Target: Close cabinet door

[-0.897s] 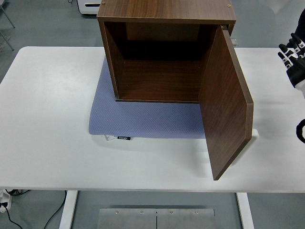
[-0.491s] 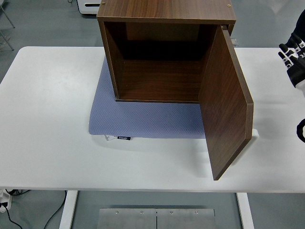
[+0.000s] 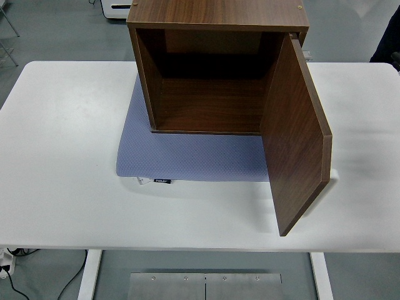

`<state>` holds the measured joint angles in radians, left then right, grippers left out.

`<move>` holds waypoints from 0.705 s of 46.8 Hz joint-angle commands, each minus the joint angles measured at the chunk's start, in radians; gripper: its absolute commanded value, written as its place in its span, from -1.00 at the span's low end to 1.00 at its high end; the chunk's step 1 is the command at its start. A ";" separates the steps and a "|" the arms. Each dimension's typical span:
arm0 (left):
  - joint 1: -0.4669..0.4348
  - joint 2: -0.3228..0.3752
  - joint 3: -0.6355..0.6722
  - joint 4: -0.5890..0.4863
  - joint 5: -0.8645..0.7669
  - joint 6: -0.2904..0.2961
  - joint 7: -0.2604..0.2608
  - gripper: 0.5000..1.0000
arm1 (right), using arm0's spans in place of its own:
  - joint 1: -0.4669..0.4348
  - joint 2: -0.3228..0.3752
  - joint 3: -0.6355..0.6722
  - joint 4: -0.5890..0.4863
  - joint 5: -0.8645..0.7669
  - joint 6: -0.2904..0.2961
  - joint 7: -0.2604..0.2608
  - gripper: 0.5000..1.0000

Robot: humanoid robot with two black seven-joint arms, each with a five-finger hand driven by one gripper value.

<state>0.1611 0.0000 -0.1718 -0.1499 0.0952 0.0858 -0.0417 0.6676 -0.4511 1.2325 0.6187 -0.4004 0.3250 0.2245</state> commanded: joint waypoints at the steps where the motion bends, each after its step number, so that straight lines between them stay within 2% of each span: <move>1: 0.000 0.000 0.000 0.000 0.000 0.000 0.000 1.00 | 0.000 -0.032 -0.024 0.000 0.000 0.017 -0.004 1.00; 12: 0.000 0.000 0.000 0.000 0.000 0.000 0.000 1.00 | -0.014 -0.110 -0.038 0.007 0.000 0.049 -0.021 1.00; 21: 0.000 0.000 0.000 0.000 0.000 -0.001 -0.001 1.00 | -0.013 -0.132 -0.038 0.012 0.000 0.055 -0.022 1.00; 33: 0.000 0.000 0.000 0.000 0.000 0.000 0.000 1.00 | -0.048 -0.173 -0.034 0.095 0.000 0.055 -0.019 1.00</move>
<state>0.1612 0.0000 -0.1718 -0.1502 0.0952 0.0858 -0.0414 0.6321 -0.6115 1.1974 0.6914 -0.4004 0.3808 0.2043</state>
